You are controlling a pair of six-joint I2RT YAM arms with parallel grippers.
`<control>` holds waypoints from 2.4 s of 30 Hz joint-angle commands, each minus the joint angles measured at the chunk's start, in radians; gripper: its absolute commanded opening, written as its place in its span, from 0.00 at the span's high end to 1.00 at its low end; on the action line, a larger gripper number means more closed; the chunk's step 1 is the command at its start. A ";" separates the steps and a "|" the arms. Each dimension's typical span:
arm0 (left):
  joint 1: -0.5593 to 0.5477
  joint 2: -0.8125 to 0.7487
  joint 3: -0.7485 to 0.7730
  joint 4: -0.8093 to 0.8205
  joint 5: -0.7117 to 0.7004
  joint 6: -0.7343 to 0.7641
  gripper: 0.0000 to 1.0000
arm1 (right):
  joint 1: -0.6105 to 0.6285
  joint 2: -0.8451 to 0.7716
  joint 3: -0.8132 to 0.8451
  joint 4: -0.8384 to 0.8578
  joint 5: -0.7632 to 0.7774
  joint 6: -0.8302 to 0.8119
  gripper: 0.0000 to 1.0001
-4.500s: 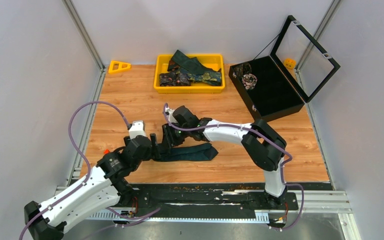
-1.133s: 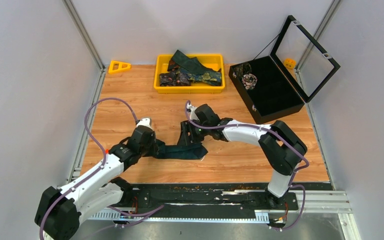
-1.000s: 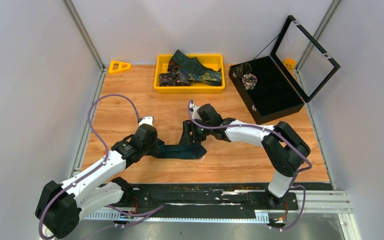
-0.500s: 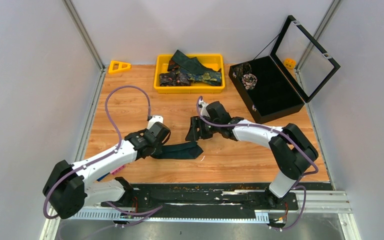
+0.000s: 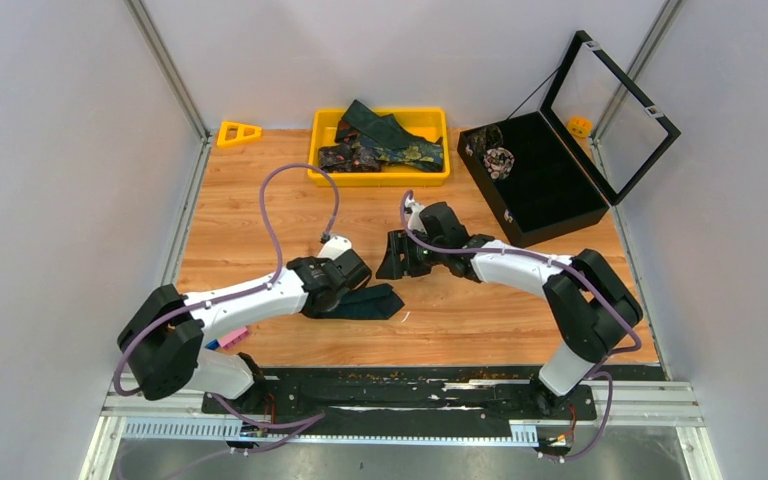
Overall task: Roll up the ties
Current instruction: Roll the tie at the center of the board.
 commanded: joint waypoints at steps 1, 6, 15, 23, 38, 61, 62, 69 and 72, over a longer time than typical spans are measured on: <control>-0.043 0.046 0.051 -0.051 -0.081 -0.042 0.80 | -0.014 -0.055 -0.012 0.050 0.019 0.013 0.39; -0.092 0.110 0.076 -0.073 -0.105 -0.072 0.80 | -0.043 -0.092 -0.044 0.052 0.064 0.039 0.39; -0.181 0.270 0.166 -0.122 -0.142 -0.132 0.77 | -0.102 -0.177 -0.123 0.073 0.138 0.102 0.39; -0.236 0.399 0.255 -0.140 -0.130 -0.144 0.68 | -0.123 -0.199 -0.143 0.088 0.133 0.113 0.39; -0.255 0.370 0.261 -0.083 -0.043 -0.112 0.43 | -0.123 -0.194 -0.146 0.099 0.119 0.116 0.39; -0.248 -0.063 0.107 0.059 -0.055 -0.035 0.00 | -0.103 -0.188 -0.096 0.072 0.151 0.110 0.40; -0.241 -0.097 0.093 0.066 -0.057 -0.031 0.00 | -0.094 -0.192 -0.090 0.063 0.159 0.111 0.40; -0.117 -0.370 -0.062 0.139 0.000 -0.010 0.00 | -0.007 -0.203 -0.029 -0.011 0.196 0.106 0.40; -0.045 -0.484 -0.130 0.161 0.030 -0.016 0.00 | 0.047 -0.190 0.012 -0.060 0.219 0.091 0.40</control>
